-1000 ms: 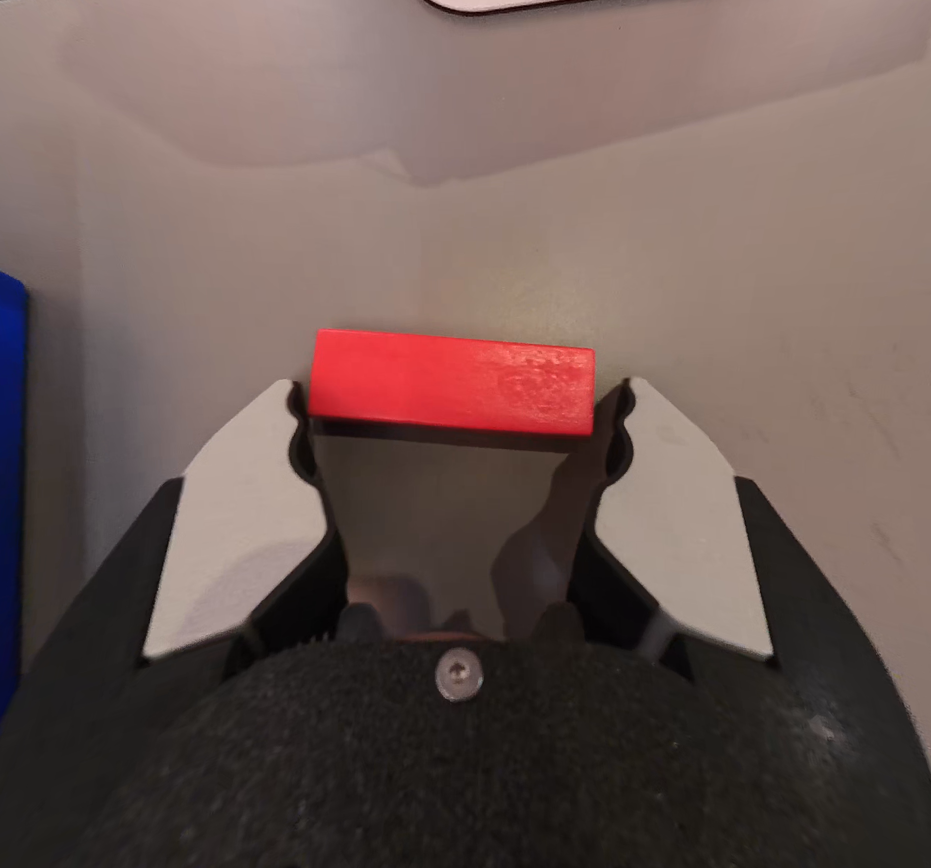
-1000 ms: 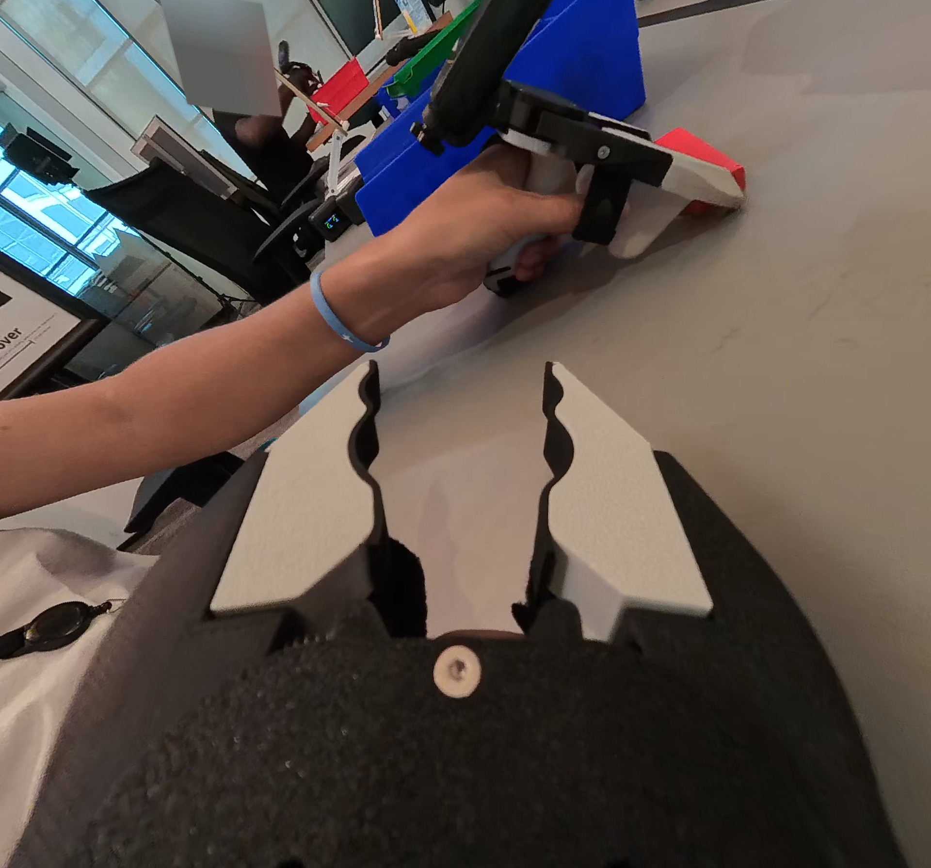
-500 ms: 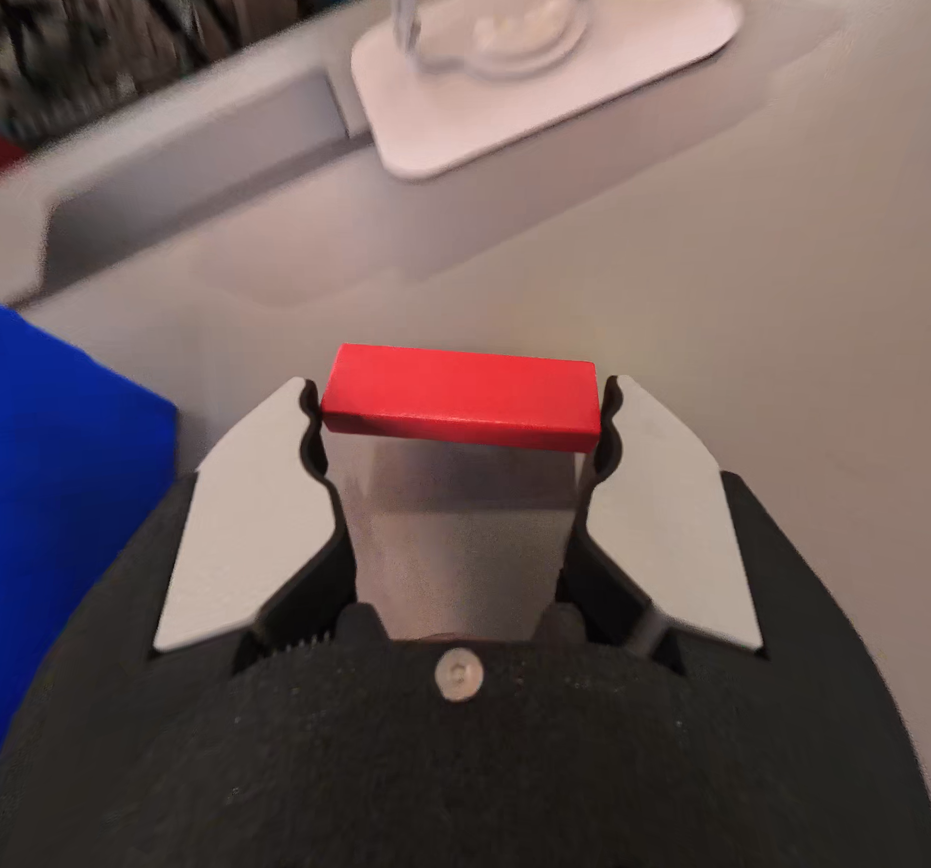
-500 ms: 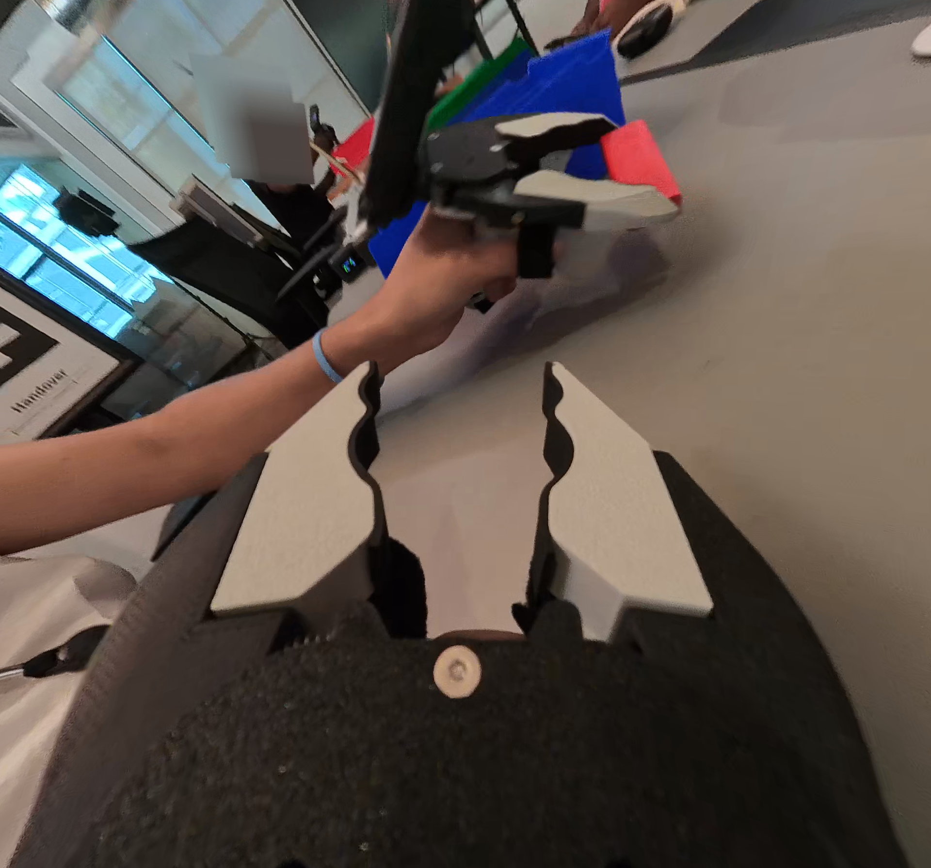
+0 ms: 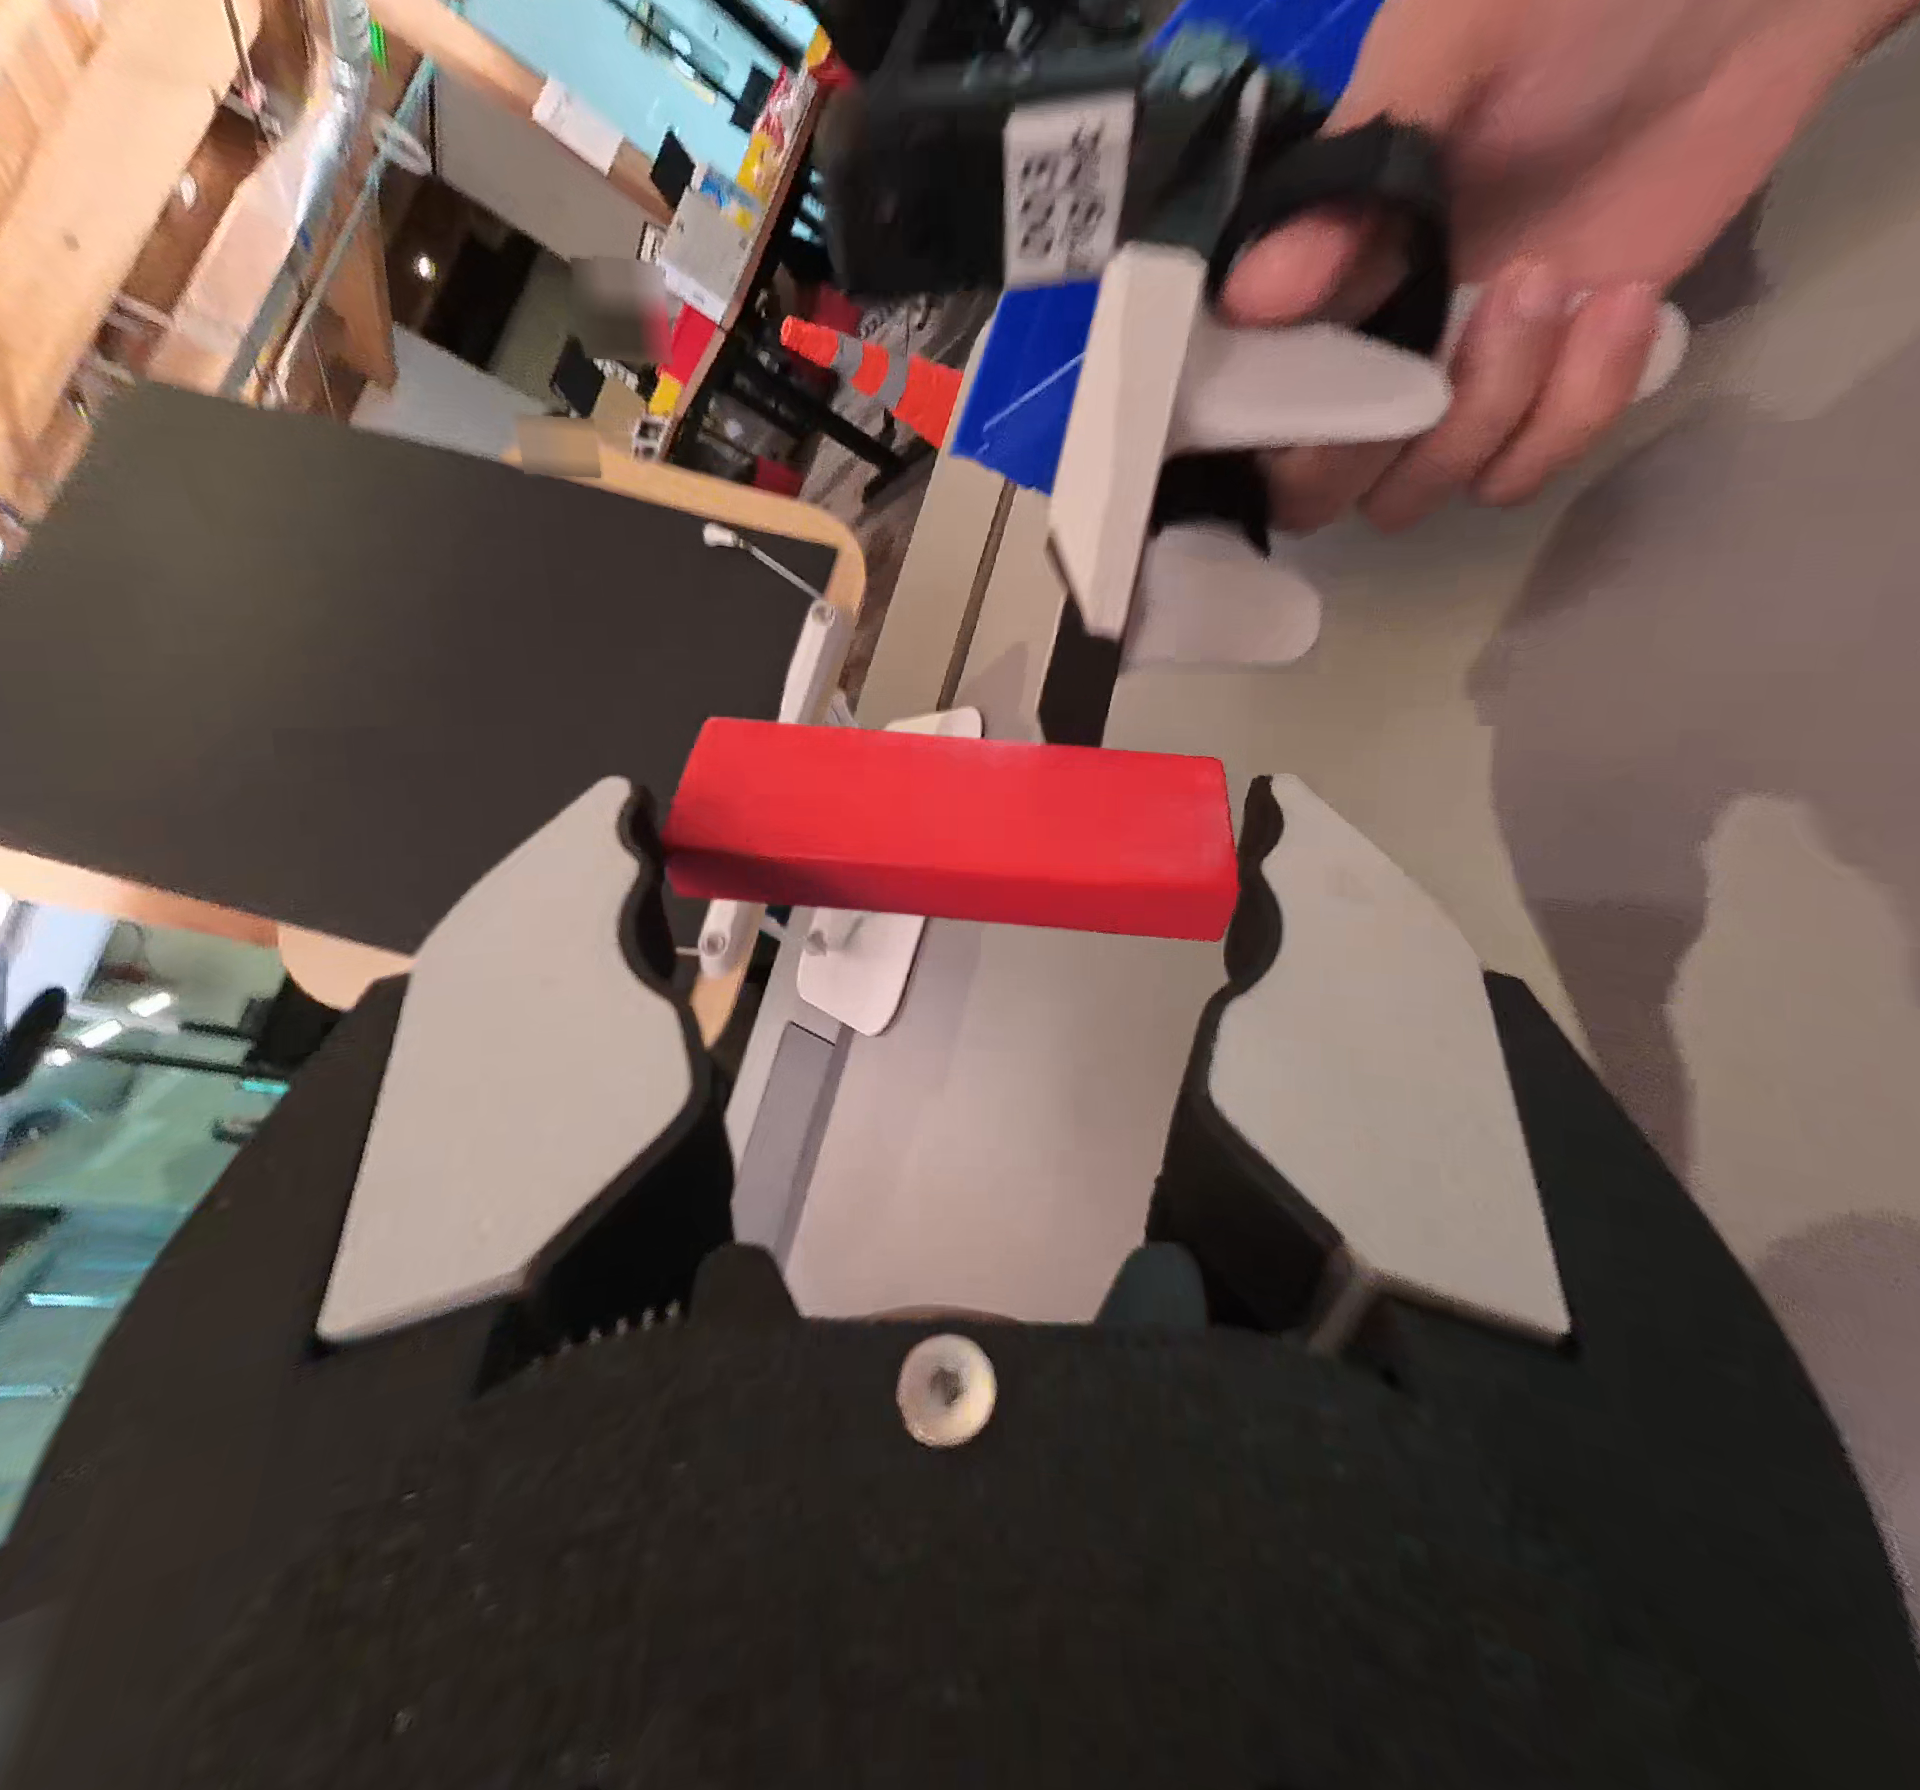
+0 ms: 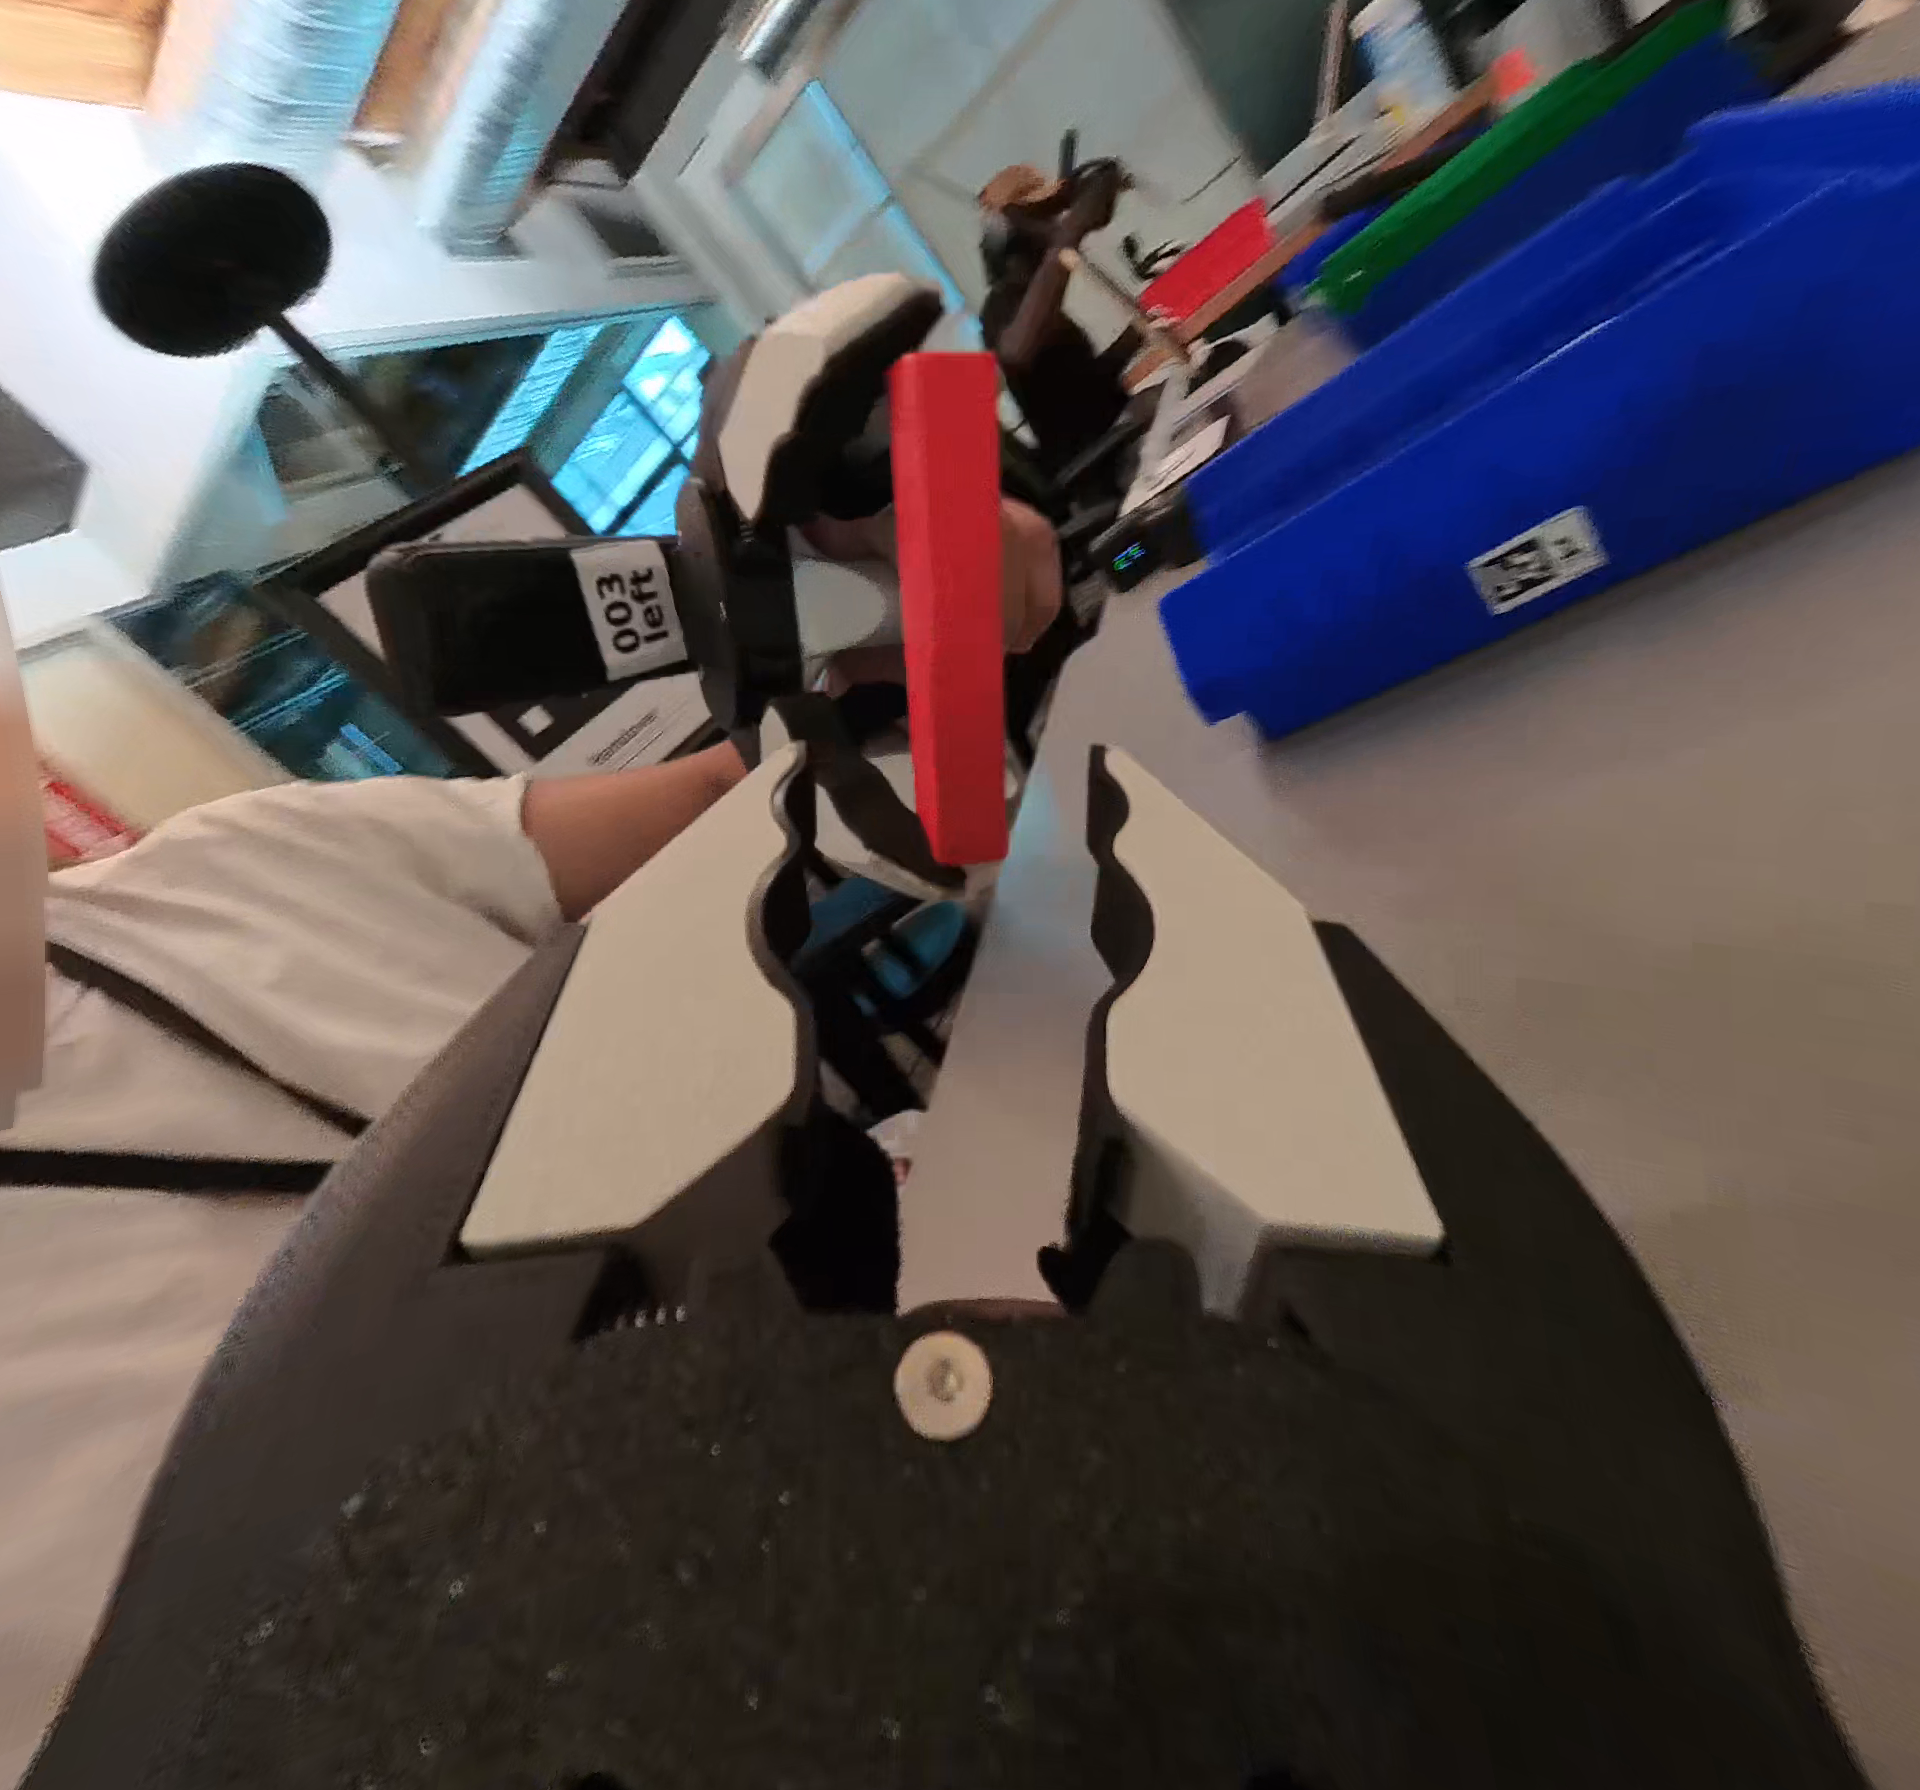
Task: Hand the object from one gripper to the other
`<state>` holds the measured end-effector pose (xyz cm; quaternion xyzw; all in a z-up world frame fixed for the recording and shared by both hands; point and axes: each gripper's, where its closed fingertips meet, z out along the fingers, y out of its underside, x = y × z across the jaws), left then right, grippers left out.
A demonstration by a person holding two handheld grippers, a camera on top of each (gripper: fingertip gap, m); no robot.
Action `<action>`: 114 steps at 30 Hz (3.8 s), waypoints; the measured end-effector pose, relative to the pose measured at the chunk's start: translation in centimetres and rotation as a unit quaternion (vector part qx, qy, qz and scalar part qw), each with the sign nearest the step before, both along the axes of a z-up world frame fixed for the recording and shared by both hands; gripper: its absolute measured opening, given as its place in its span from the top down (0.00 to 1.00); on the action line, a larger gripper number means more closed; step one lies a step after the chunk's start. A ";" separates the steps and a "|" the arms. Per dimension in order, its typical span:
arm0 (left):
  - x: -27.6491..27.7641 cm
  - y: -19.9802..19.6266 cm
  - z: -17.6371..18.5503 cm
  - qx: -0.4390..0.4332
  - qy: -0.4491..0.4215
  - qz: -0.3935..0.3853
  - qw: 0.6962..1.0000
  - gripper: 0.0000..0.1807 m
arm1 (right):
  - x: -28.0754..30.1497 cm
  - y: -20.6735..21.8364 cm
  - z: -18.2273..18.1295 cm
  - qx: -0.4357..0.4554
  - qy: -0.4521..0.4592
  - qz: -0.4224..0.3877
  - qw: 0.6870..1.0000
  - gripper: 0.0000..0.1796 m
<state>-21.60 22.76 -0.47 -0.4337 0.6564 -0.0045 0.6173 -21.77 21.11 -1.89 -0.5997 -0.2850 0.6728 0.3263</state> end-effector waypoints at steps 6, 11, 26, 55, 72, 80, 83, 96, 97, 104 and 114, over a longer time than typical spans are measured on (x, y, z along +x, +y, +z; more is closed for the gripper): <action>1.0 -1.3 0.5 0.041 -0.009 0.000 0.999 0.42 | -0.9 -2.0 -0.9 0.017 0.001 0.052 0.998 0.90; 1.2 -0.5 -1.9 -0.014 -0.007 0.028 0.999 0.42 | -0.2 -1.4 -3.2 0.023 -0.055 0.016 0.998 0.92; -4.0 -1.4 -2.8 -0.551 -0.359 -0.032 0.753 0.59 | 2.1 1.2 -1.7 0.027 0.019 -0.110 0.993 0.92; -5.9 -1.4 -3.8 -0.401 -0.264 -0.043 0.876 0.92 | -0.2 0.6 -2.2 0.136 -0.042 -0.156 0.977 0.75; -4.4 -0.4 -7.2 0.096 0.036 0.145 0.984 0.92 | -4.1 1.1 -5.7 0.118 -0.207 -0.229 0.944 0.79; -4.7 -0.2 -7.6 0.025 -0.010 0.159 0.987 0.86 | -3.3 1.5 -6.4 0.161 -0.251 -0.239 0.924 0.82; -6.6 1.2 -6.1 -0.005 -0.062 0.204 0.977 0.87 | -1.4 2.5 -6.4 0.156 -0.251 -0.256 0.920 0.82; -4.7 -1.0 -6.0 -0.561 -0.286 -0.060 0.775 0.67 | 0.5 0.5 -1.2 0.026 0.018 -0.124 0.992 0.82; -4.8 -1.1 -5.5 -0.565 -0.295 -0.068 0.768 0.67 | 0.4 0.2 -1.0 0.017 0.033 -0.112 0.993 0.82; -4.6 -3.2 -4.4 -0.565 -0.283 -0.128 0.764 0.81 | -0.8 -0.4 -1.0 -0.026 0.068 -0.082 0.994 0.82; -4.9 -1.5 -6.1 -0.458 -0.229 -0.030 0.859 0.81 | -0.5 1.4 -3.0 -0.007 -0.009 -0.146 0.989 0.69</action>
